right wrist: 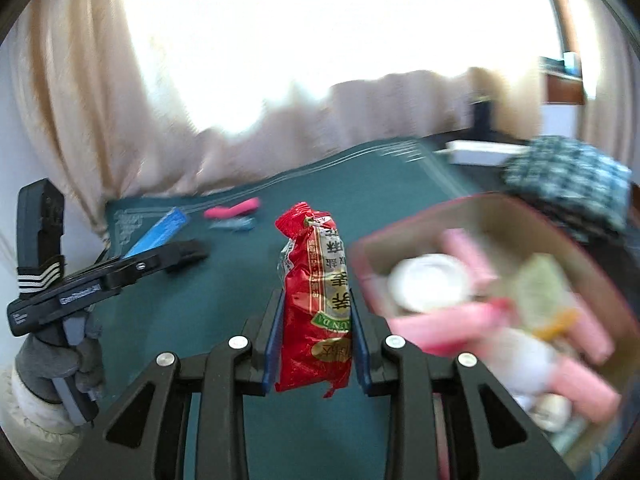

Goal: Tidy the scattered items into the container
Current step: 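Carry the medicine box and snack bag into the red tin and release them, then move both tools back to the black cup and pink tubes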

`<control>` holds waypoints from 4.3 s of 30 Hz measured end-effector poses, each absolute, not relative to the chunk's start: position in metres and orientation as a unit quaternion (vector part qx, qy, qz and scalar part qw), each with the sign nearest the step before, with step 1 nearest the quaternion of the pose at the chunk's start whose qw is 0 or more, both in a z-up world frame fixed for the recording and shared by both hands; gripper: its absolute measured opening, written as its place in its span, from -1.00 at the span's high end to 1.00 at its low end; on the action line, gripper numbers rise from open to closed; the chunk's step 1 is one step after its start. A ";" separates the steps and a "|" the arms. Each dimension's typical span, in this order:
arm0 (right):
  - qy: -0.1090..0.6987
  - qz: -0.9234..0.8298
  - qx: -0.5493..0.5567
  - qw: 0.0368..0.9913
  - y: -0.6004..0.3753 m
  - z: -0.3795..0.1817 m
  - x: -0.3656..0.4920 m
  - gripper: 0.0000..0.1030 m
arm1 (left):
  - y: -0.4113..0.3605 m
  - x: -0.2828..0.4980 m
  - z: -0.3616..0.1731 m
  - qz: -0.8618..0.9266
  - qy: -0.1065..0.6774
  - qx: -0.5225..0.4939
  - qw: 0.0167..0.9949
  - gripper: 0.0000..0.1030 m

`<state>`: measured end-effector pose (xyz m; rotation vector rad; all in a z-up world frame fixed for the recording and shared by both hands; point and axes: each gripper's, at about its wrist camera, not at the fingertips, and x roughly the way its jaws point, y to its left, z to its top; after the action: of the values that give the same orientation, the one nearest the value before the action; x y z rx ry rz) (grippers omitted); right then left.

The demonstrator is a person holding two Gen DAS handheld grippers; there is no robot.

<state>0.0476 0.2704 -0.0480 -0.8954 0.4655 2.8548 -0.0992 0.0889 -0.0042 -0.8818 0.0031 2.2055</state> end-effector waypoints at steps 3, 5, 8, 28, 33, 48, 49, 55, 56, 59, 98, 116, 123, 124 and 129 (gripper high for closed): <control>0.167 0.942 -0.278 0.081 0.295 -0.042 0.076 0.36 | 0.116 -0.083 0.003 0.853 0.009 -0.341 0.395 -0.09; 0.177 0.942 -0.268 0.098 0.313 -0.041 0.093 0.36 | 0.133 -0.074 0.006 0.849 0.017 -0.339 0.405 -0.09; 0.186 0.939 -0.262 0.121 0.329 -0.043 0.106 0.36 | 0.161 -0.063 0.009 0.842 0.026 -0.340 0.418 -0.09; 0.198 0.933 -0.272 0.130 0.365 -0.071 0.121 0.35 | 0.290 -0.055 -0.011 0.815 0.069 -0.359 0.450 -0.09; 0.207 0.932 -0.267 0.133 0.368 -0.071 0.122 0.20 | 0.292 -0.058 -0.019 0.810 0.066 -0.370 0.450 -0.51; 0.203 0.936 -0.257 0.133 0.356 -0.063 0.123 0.00 | 0.262 -0.064 -0.012 0.819 0.047 -0.367 0.438 -0.51; 0.203 0.934 -0.259 0.137 0.356 -0.064 0.122 -0.04 | 0.260 -0.064 -0.012 0.819 0.045 -0.368 0.438 -0.51; 0.218 0.929 -0.272 0.126 0.358 -0.069 0.117 -0.13 | 0.245 -0.060 -0.015 0.817 0.035 -0.371 0.440 -0.51; 0.226 0.930 -0.270 0.110 0.357 -0.067 0.117 -0.13 | 0.242 -0.059 -0.015 0.818 0.033 -0.371 0.439 -0.51; 0.235 0.928 -0.273 0.091 0.352 -0.066 0.112 -0.13 | 0.232 -0.062 -0.016 0.820 0.026 -0.373 0.433 -0.51; 0.123 0.913 -0.382 -0.068 0.179 -0.106 0.018 -0.48 | -0.012 -0.193 -0.060 0.909 -0.015 -0.371 0.189 -0.51; 0.124 0.902 -0.409 -0.064 0.170 -0.115 0.007 -0.48 | 0.000 -0.235 -0.095 0.884 -0.009 -0.413 0.217 -0.16; 0.126 0.898 -0.417 -0.070 0.165 -0.115 -0.002 -0.48 | -0.004 -0.224 -0.091 0.886 -0.017 -0.409 0.216 -0.07; 0.128 0.897 -0.417 -0.073 0.165 -0.113 -0.008 -0.48 | -0.007 -0.220 -0.090 0.887 -0.017 -0.407 0.216 -0.05; 0.111 0.906 -0.402 -0.076 0.158 -0.095 -0.056 -0.48 | -0.020 -0.197 -0.076 0.894 -0.019 -0.393 0.214 0.00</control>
<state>-0.0556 0.1577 -0.0953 -1.3268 0.3671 2.9928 -0.1967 -0.0205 -0.0756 -1.0905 -0.0524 2.4805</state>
